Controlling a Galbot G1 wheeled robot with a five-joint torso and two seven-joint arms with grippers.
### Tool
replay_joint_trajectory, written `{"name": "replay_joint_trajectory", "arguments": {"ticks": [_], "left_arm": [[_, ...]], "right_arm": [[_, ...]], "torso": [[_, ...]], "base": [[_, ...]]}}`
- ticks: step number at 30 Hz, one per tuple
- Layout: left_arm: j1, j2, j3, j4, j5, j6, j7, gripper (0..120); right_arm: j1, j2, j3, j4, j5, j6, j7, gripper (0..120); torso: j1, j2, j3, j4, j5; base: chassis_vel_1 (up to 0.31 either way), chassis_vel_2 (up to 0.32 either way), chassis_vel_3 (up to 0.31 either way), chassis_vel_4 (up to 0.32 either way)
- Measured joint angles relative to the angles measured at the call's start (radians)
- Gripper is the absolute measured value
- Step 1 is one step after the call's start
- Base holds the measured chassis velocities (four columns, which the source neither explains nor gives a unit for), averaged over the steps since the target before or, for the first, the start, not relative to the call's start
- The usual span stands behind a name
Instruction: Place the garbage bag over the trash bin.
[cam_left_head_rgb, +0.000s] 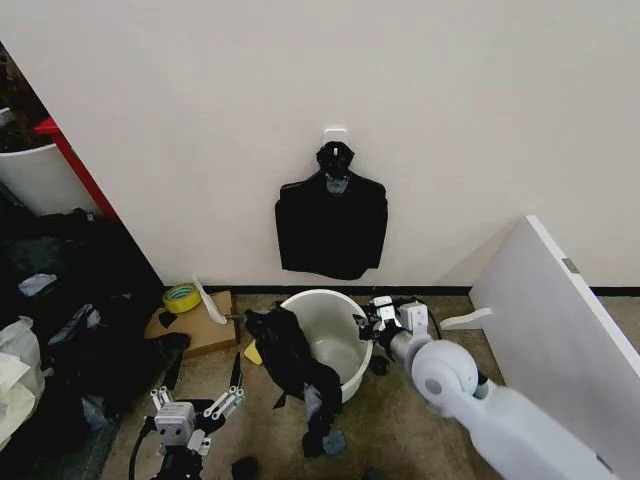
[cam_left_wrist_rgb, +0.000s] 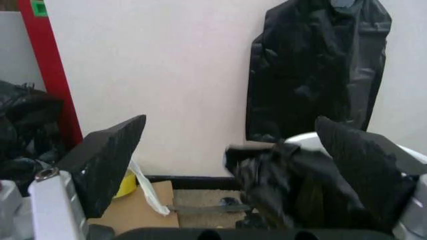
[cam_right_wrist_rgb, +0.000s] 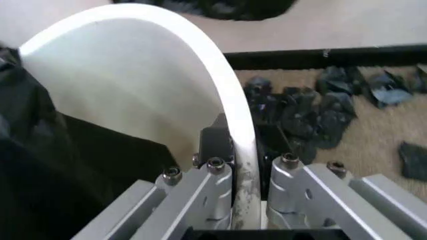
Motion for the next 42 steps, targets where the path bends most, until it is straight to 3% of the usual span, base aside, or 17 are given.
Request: {"name": "replay_joint_trajectory", "arguments": {"ticks": [5,13,24,35,42], "left_arm": [[-0.009,0.003,-0.015,-0.004,-0.033,0.007,0.000,100],[-0.030,0.001,-0.025,-0.003,-0.055,0.032,-0.004,100],[-0.031,0.001,-0.032,0.000,-0.057,0.034,-0.008,100],[-0.034,0.000,-0.026,0.003,-0.057,0.032,-0.010,100],[-0.036,0.001,-0.025,0.003,-0.056,0.031,-0.013,100]], "right_arm": [[-0.100,0.069,0.052,0.008,-0.041,0.116,0.025,2],[-0.183,0.145,0.069,-0.001,-0.097,0.190,0.055,2],[-0.196,0.205,0.014,-0.061,-0.211,0.236,0.065,2],[-0.195,0.209,-0.002,-0.103,-0.247,0.238,0.066,2],[-0.215,0.187,0.023,-0.072,-0.256,0.232,0.095,26]], "torso": [[0.000,0.000,0.000,0.0000,0.0002],[0.000,0.000,0.000,-0.0002,-0.0002],[0.000,0.000,0.000,-0.0001,0.0001],[0.000,0.000,0.000,-0.0002,0.0000],[0.000,0.000,0.000,-0.0001,0.0001]], "base": [[0.000,0.000,0.000,0.000],[0.000,0.000,0.000,0.000],[0.000,0.000,0.000,0.000],[0.000,0.000,0.000,0.000],[0.000,0.000,0.000,0.000]]}}
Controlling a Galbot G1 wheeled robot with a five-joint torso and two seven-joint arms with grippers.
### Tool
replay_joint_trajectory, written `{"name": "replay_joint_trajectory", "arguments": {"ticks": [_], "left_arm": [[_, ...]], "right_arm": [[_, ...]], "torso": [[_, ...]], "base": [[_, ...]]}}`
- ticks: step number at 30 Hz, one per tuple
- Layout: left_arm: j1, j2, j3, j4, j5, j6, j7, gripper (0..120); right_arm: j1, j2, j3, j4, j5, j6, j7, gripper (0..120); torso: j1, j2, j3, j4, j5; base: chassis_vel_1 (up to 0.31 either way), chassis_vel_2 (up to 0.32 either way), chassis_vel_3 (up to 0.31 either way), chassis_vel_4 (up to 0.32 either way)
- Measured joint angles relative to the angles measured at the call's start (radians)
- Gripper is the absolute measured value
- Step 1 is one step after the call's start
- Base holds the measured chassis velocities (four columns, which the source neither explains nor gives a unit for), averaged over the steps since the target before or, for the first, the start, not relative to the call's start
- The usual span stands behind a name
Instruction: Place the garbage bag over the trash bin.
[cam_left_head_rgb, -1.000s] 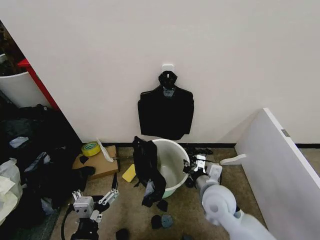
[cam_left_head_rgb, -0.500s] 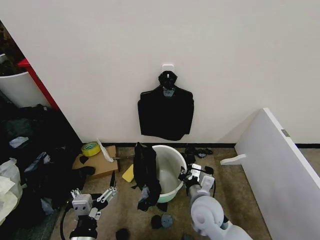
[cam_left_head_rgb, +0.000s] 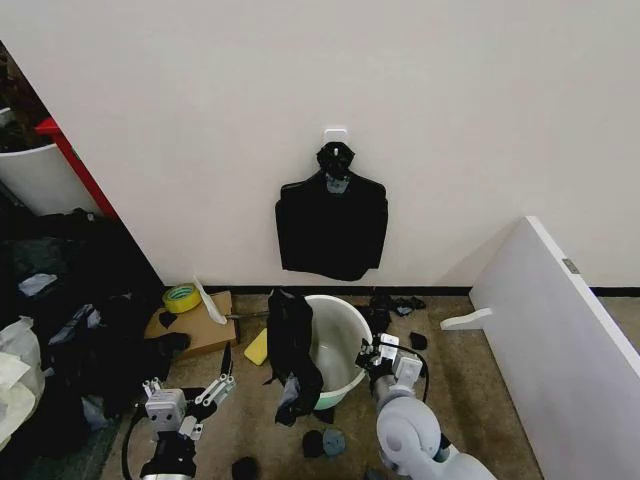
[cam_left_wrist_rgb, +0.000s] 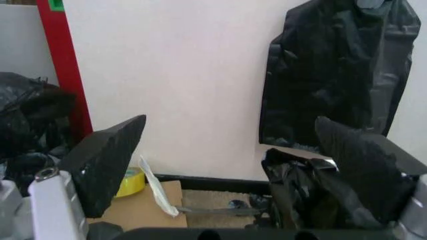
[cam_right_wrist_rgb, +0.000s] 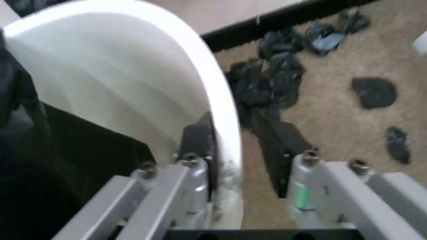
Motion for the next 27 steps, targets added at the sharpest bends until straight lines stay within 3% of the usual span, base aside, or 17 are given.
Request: {"name": "replay_joint_trajectory", "arguments": {"ticks": [8,13,15,19,24,27], "left_arm": [[-0.013,0.003,-0.003,0.007,-0.007,0.003,-0.001,100],[-0.008,0.006,-0.017,0.015,-0.014,0.003,-0.001,100],[-0.008,0.007,-0.020,0.020,-0.015,0.003,-0.001,100],[-0.006,0.006,-0.033,0.026,-0.027,0.002,0.001,100],[-0.003,-0.004,-0.073,0.046,-0.051,-0.006,0.009,100],[-0.010,-0.007,-0.085,0.052,-0.055,-0.008,0.009,100]], "right_arm": [[-0.074,-0.062,0.042,0.137,-0.088,-0.016,-0.029,53],[-0.120,-0.101,0.022,0.242,-0.244,-0.044,-0.082,75],[-0.121,-0.113,0.008,0.263,-0.276,-0.053,-0.111,79],[-0.060,-0.158,-0.049,0.345,-0.287,-0.179,-0.223,96],[0.066,-0.138,-0.095,0.373,-0.228,-0.348,-0.277,100],[0.160,-0.089,-0.165,0.307,-0.189,-0.420,-0.256,100]], "torso": [[0.000,0.000,0.000,-0.0002,-0.0001],[0.000,0.000,0.000,-0.0002,0.0000],[0.000,0.000,0.000,-0.0002,0.0000],[0.000,0.000,0.000,-0.0001,-0.0002],[0.000,0.000,0.000,-0.0001,-0.0003],[0.000,0.000,0.000,0.0001,-0.0003]], "base": [[0.000,0.000,0.000,0.000],[0.000,0.000,0.000,0.000],[0.000,0.000,0.000,0.000],[0.000,0.000,0.000,0.000],[0.000,0.000,0.000,0.000],[0.000,0.000,0.000,0.000]]}}
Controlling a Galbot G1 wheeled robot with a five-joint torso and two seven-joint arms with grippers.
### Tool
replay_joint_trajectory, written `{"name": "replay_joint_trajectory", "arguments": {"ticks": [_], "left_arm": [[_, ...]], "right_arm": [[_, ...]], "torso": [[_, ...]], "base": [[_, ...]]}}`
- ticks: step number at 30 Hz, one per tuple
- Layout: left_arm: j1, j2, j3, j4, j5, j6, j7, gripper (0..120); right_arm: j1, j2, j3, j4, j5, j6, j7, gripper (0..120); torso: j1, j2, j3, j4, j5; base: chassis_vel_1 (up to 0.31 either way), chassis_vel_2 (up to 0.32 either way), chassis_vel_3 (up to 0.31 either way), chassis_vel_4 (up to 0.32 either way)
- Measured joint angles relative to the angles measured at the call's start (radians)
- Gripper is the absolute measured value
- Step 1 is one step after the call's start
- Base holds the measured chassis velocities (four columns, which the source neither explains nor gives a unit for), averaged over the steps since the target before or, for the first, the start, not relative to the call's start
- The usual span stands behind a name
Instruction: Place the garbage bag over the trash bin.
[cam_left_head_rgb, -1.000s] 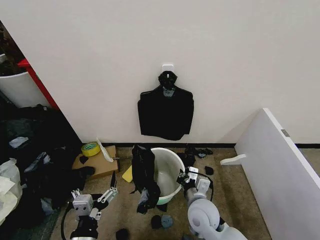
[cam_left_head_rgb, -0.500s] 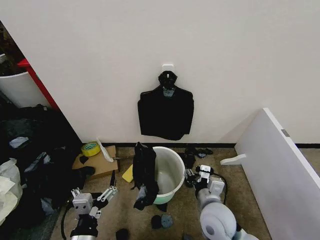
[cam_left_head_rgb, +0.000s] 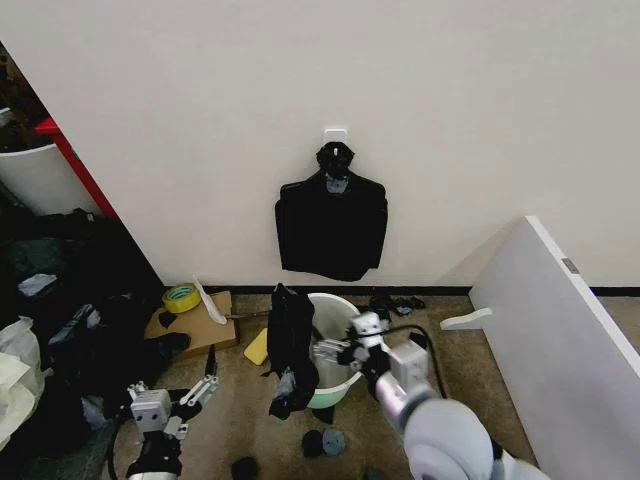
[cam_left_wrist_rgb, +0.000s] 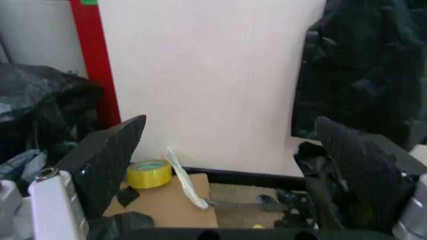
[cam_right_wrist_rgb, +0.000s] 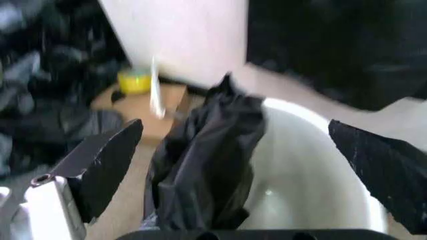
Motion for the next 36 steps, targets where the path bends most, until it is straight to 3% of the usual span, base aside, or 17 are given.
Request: {"name": "replay_joint_trajectory", "arguments": {"ticks": [6,10,23,36], "left_arm": [[-0.021,-0.005,0.017,0.000,0.009,0.009,0.000,100],[-0.028,-0.005,0.026,0.005,0.015,0.010,0.000,100],[-0.061,0.004,0.044,0.035,0.021,0.013,0.000,100],[-0.088,0.042,0.061,0.039,0.012,0.077,-0.005,100]], "right_arm": [[0.095,0.102,-0.080,-0.137,0.018,-0.045,0.060,100],[0.119,0.127,-0.088,-0.192,0.027,-0.042,0.083,91],[0.148,0.189,-0.074,-0.297,0.207,-0.017,0.188,39],[0.141,0.167,-0.058,-0.285,0.261,0.002,0.209,0]], "torso": [[0.000,0.000,0.000,-0.0001,0.0001],[0.000,0.000,0.000,-0.0001,-0.0002],[0.000,0.000,0.000,-0.0002,0.0001],[0.000,0.000,0.000,-0.0002,0.0002]], "base": [[0.000,0.000,0.000,0.000],[0.000,0.000,0.000,0.000],[0.000,0.000,0.000,0.000],[0.000,0.000,0.000,0.000]]}}
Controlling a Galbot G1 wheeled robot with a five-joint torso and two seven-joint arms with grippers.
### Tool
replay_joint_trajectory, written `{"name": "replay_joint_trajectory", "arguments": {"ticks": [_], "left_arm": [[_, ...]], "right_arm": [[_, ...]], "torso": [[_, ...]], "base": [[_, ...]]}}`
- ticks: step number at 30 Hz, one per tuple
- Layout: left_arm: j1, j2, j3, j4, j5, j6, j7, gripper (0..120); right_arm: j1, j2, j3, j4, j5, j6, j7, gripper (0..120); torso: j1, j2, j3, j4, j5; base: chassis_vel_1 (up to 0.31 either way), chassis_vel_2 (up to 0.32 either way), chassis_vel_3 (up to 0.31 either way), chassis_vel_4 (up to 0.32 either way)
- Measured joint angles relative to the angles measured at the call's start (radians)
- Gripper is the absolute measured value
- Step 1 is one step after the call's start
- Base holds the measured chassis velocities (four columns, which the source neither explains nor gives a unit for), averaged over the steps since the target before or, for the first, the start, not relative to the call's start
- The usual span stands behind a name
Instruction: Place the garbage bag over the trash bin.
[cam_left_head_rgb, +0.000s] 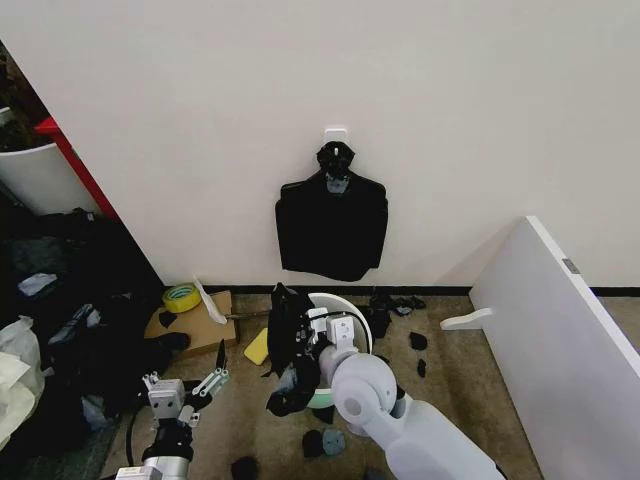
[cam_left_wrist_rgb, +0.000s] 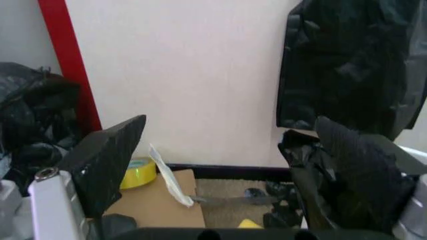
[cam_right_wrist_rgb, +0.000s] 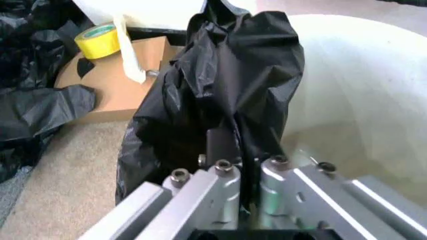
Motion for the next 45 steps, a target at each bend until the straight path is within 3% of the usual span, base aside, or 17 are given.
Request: {"name": "replay_joint_trajectory", "arguments": {"ticks": [5,15,24,28,34,39,45], "left_arm": [[-0.034,0.022,0.008,-0.001,-0.029,0.052,0.000,100],[-0.204,0.148,0.064,0.046,-0.211,0.263,0.007,99],[-0.384,0.213,0.196,0.116,-0.295,0.361,-0.001,100],[-0.439,0.212,0.269,0.141,-0.308,0.396,-0.004,99],[-0.516,0.192,0.383,0.171,-0.309,0.531,-0.081,99],[-0.556,0.166,0.418,0.191,-0.327,0.619,-0.139,99],[-0.584,0.131,0.441,0.217,-0.389,0.652,-0.196,98]], "right_arm": [[-0.008,-0.010,0.007,0.012,0.001,0.006,-0.011,0],[-0.013,-0.020,0.014,0.021,0.000,0.013,-0.001,0],[-0.019,-0.037,0.023,0.028,0.005,0.017,0.016,0],[-0.019,-0.040,0.027,0.028,0.008,0.017,0.025,0],[-0.025,-0.049,0.037,0.031,0.013,0.017,0.032,0],[-0.030,-0.049,0.040,0.032,0.014,0.017,0.033,0],[-0.035,-0.054,0.043,0.034,0.015,0.018,0.034,0]], "torso": [[0.000,0.000,0.000,0.0000,-0.0001],[0.000,0.000,0.000,-0.0001,-0.0002],[0.000,0.000,0.000,-0.0002,-0.0001],[0.000,0.000,0.000,-0.0001,0.0000],[0.000,0.000,0.000,0.0000,0.0002],[0.000,0.000,0.000,0.0000,0.0001],[0.000,0.000,0.000,0.0000,0.0000]], "base": [[0.000,0.000,0.000,0.000],[0.000,0.000,0.000,0.000],[0.000,0.000,0.000,0.000],[0.000,0.000,0.000,0.000],[0.000,0.000,0.000,0.000],[0.000,0.000,0.000,0.000],[0.000,0.000,0.000,0.000]]}}
